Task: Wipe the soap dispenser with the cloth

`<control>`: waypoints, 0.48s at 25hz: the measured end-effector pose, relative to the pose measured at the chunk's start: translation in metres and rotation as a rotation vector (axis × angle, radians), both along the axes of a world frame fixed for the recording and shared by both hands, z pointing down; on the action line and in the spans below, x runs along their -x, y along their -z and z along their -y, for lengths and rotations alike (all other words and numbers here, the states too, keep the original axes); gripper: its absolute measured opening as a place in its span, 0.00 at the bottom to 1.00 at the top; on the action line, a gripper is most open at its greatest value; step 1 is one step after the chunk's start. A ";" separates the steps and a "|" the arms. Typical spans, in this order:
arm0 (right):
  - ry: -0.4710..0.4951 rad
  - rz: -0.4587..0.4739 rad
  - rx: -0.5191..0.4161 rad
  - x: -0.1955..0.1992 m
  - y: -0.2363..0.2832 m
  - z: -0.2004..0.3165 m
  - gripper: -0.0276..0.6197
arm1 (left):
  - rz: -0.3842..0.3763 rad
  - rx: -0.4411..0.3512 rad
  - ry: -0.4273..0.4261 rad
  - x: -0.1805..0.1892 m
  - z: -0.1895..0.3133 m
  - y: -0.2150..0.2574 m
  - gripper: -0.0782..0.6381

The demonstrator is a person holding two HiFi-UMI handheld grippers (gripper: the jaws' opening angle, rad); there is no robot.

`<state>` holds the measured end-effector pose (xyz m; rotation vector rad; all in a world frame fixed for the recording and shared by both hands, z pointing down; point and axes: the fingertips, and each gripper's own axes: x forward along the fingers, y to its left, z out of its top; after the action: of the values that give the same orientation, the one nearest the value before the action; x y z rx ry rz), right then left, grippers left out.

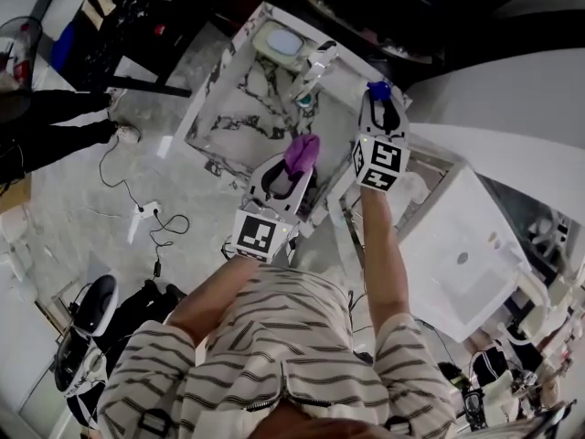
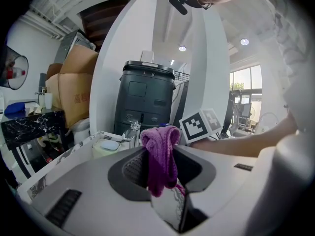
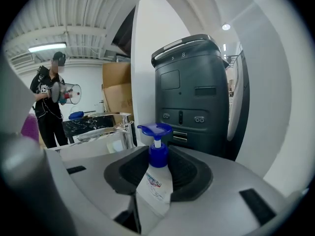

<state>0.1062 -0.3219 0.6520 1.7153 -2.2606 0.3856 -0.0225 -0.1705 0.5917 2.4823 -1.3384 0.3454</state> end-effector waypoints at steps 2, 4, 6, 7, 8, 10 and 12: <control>0.012 0.003 -0.003 0.001 0.003 -0.004 0.24 | 0.001 -0.002 -0.001 0.001 -0.002 0.001 0.28; 0.022 0.003 -0.011 0.003 0.008 -0.007 0.24 | 0.004 -0.005 -0.003 0.002 -0.003 0.003 0.28; 0.035 0.008 -0.015 0.007 0.014 -0.012 0.24 | 0.004 -0.010 -0.002 0.004 -0.005 0.005 0.28; 0.043 0.013 -0.016 0.008 0.017 -0.014 0.24 | 0.003 -0.013 -0.002 0.005 -0.006 0.006 0.28; 0.051 0.017 -0.019 0.010 0.020 -0.017 0.24 | 0.002 -0.017 -0.002 0.005 -0.008 0.008 0.28; 0.064 0.016 -0.028 0.012 0.029 -0.023 0.24 | -0.003 -0.026 -0.003 0.004 -0.011 0.013 0.28; 0.078 0.007 -0.042 0.015 0.039 -0.031 0.24 | -0.010 -0.035 -0.004 0.003 -0.015 0.019 0.28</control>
<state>0.0914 -0.2910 0.6128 1.6425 -2.3479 0.3302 -0.0255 -0.1551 0.5725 2.5124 -1.3472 0.3128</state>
